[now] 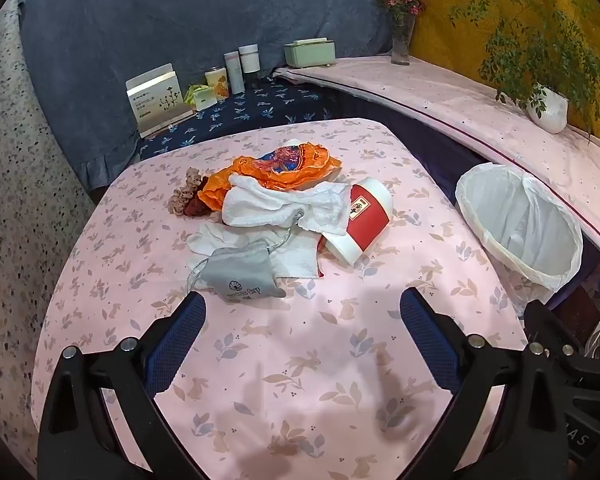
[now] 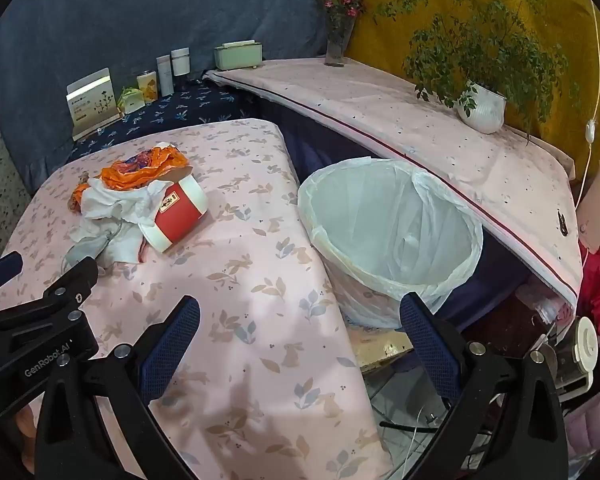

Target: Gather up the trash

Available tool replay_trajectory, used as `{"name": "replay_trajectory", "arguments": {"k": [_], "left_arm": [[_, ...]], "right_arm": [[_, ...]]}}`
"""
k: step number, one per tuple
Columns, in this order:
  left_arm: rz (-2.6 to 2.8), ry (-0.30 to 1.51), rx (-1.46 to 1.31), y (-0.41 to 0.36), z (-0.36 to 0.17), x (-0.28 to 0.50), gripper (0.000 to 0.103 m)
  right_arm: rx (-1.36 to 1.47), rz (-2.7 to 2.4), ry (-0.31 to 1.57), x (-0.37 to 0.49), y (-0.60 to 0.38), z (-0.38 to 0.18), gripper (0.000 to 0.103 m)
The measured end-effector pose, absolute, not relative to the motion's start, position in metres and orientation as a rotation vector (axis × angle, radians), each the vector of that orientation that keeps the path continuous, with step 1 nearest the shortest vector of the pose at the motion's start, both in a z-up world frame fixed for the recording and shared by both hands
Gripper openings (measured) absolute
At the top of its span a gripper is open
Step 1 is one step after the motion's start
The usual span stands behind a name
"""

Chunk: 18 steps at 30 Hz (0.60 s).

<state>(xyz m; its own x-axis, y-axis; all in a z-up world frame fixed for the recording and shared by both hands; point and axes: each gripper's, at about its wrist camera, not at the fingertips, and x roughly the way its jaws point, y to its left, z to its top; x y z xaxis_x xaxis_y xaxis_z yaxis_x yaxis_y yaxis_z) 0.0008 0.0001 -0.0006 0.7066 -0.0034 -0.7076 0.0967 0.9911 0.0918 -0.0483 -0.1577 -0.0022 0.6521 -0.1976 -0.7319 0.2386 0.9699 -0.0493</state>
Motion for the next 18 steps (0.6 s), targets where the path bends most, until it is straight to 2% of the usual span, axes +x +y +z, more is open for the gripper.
{"name": "replay_trajectory", "arguments": {"k": [18], "left_arm": [[-0.060, 0.783, 0.120, 0.0056, -0.0043, 0.0001, 0.093]], "right_arm": [[0.034, -0.259, 0.829, -0.0480, -0.1557, -0.0053, 0.096]]}}
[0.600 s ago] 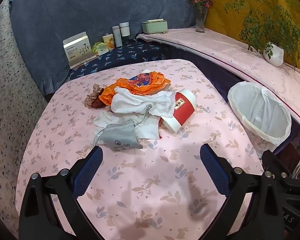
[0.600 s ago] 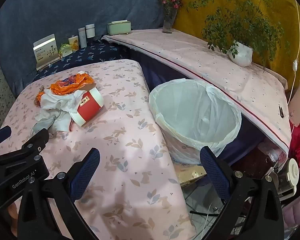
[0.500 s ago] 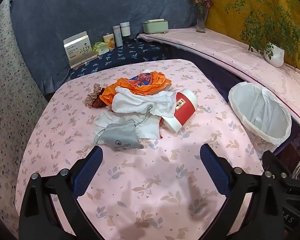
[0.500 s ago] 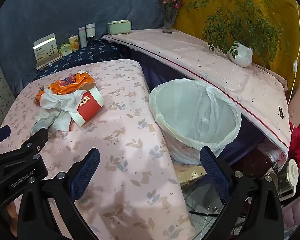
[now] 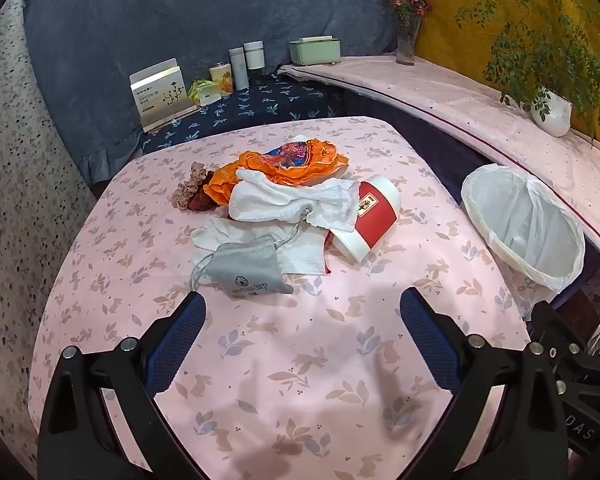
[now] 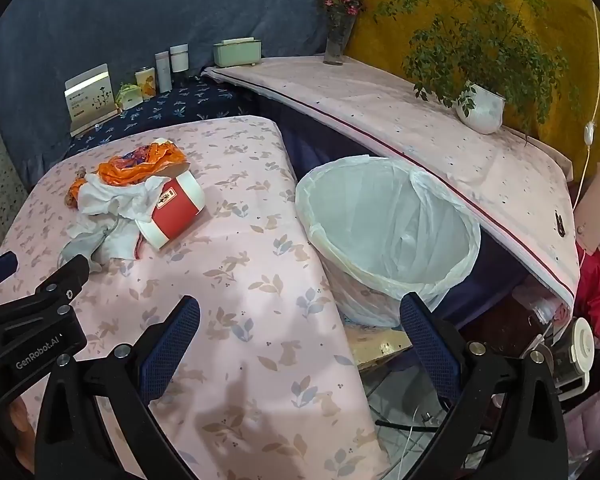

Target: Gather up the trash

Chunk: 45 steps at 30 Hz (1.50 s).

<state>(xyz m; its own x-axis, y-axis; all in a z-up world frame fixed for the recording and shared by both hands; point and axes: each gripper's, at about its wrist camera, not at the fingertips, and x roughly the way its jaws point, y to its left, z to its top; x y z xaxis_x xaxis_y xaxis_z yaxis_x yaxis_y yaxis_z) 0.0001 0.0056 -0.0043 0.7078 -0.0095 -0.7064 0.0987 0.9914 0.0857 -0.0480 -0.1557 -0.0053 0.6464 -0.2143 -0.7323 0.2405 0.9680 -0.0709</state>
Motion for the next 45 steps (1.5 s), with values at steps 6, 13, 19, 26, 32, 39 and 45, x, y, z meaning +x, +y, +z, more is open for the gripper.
{"name": "replay_trajectory", "arguments": {"k": [6, 13, 19, 26, 32, 39, 45], "left_arm": [[-0.060, 0.783, 0.118, 0.006, -0.002, 0.000, 0.093], [-0.061, 0.785, 0.112, 0.007, -0.001, -0.001, 0.093], [-0.062, 0.783, 0.110, 0.007, -0.001, -0.001, 0.093], [-0.063, 0.779, 0.107, 0.009, 0.000, -0.002, 0.093], [-0.063, 0.782, 0.103, 0.009, 0.002, -0.001, 0.093], [-0.063, 0.786, 0.105, 0.007, 0.003, 0.000, 0.093], [-0.055, 0.790, 0.102, 0.008, -0.002, 0.005, 0.093]], "right_arm": [[0.032, -0.260, 0.828, -0.048, -0.155, -0.005, 0.096], [0.026, -0.272, 0.813, -0.051, -0.153, 0.000, 0.096], [0.033, -0.277, 0.808, -0.051, -0.153, 0.003, 0.096], [0.027, -0.278, 0.810, -0.052, -0.153, 0.004, 0.096], [0.027, -0.277, 0.809, -0.052, -0.152, 0.004, 0.096], [0.023, -0.284, 0.816, -0.050, -0.151, 0.002, 0.096], [0.014, -0.282, 0.820, -0.046, -0.149, 0.002, 0.096]]}}
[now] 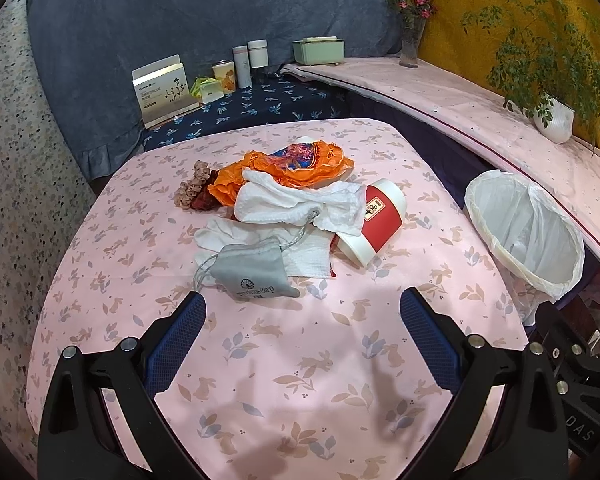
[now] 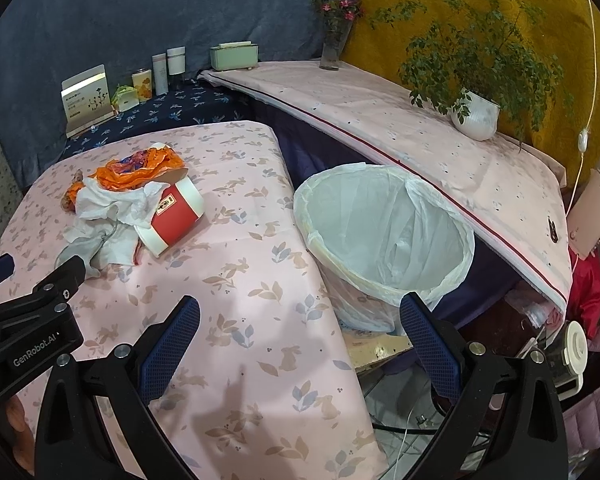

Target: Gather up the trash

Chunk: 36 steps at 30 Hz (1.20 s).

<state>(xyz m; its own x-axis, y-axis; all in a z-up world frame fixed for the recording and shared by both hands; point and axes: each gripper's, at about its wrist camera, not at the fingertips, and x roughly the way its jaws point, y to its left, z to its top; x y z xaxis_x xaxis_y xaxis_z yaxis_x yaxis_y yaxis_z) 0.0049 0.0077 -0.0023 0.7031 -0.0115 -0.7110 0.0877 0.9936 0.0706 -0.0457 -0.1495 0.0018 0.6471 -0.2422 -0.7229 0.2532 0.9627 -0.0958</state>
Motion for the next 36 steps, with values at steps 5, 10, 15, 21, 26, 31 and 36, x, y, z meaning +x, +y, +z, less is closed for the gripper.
{"name": "replay_trajectory", "arguments": {"k": [5, 10, 15, 21, 26, 31, 36], "left_arm": [[-0.053, 0.788, 0.095, 0.011, -0.003, 0.006, 0.093], [-0.049, 0.786, 0.087, 0.014, -0.002, 0.007, 0.093], [-0.046, 0.782, 0.082, 0.017, -0.002, 0.006, 0.093], [-0.041, 0.770, 0.075, 0.020, -0.003, 0.004, 0.093], [-0.044, 0.772, 0.073, 0.020, -0.003, 0.004, 0.093], [-0.041, 0.773, 0.071, 0.020, -0.004, 0.004, 0.093], [-0.041, 0.775, 0.070, 0.020, -0.005, 0.005, 0.093]], "right_arm": [[0.005, -0.281, 0.826, -0.044, -0.146, 0.000, 0.096], [0.005, -0.276, 0.831, -0.042, -0.144, -0.001, 0.096], [0.005, -0.276, 0.831, -0.042, -0.143, -0.001, 0.096], [0.000, -0.279, 0.826, -0.043, -0.140, -0.002, 0.096], [-0.002, -0.278, 0.825, -0.043, -0.140, -0.001, 0.096], [-0.006, -0.282, 0.826, -0.042, -0.139, -0.001, 0.096], [-0.007, -0.285, 0.826, -0.042, -0.140, -0.001, 0.096]]}}
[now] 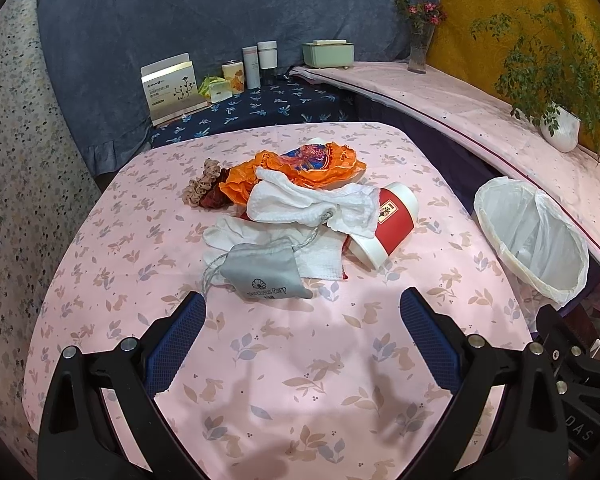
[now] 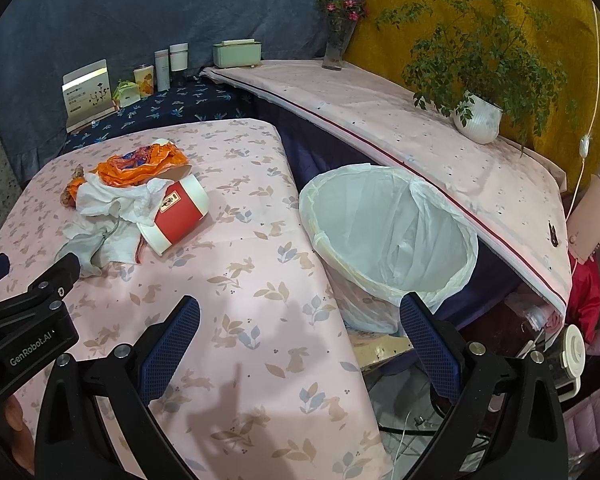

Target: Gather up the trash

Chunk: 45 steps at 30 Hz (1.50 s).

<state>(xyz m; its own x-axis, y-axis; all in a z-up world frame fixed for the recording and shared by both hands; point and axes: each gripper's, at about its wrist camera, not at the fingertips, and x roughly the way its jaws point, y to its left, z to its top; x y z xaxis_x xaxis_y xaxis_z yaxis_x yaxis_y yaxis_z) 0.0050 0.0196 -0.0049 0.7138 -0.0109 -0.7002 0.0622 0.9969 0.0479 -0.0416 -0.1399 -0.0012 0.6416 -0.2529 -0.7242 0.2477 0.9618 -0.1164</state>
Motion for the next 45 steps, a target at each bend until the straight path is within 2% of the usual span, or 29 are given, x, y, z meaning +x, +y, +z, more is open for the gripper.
{"name": "replay_trajectory", "arguments": {"k": [18, 36, 45], "left_arm": [[-0.042, 0.813, 0.056, 0.031, -0.017, 0.018, 0.093], [-0.047, 0.942, -0.101, 0.103, -0.057, 0.074, 0.093], [-0.122, 0.983, -0.090, 0.086, -0.068, 0.092, 0.094]], "right_arm": [[-0.005, -0.284, 0.830, -0.033, -0.138, -0.009, 0.096], [-0.005, -0.213, 0.878, 0.015, -0.107, -0.037, 0.096], [-0.016, -0.192, 0.888, 0.039, -0.093, -0.042, 0.096]]}}
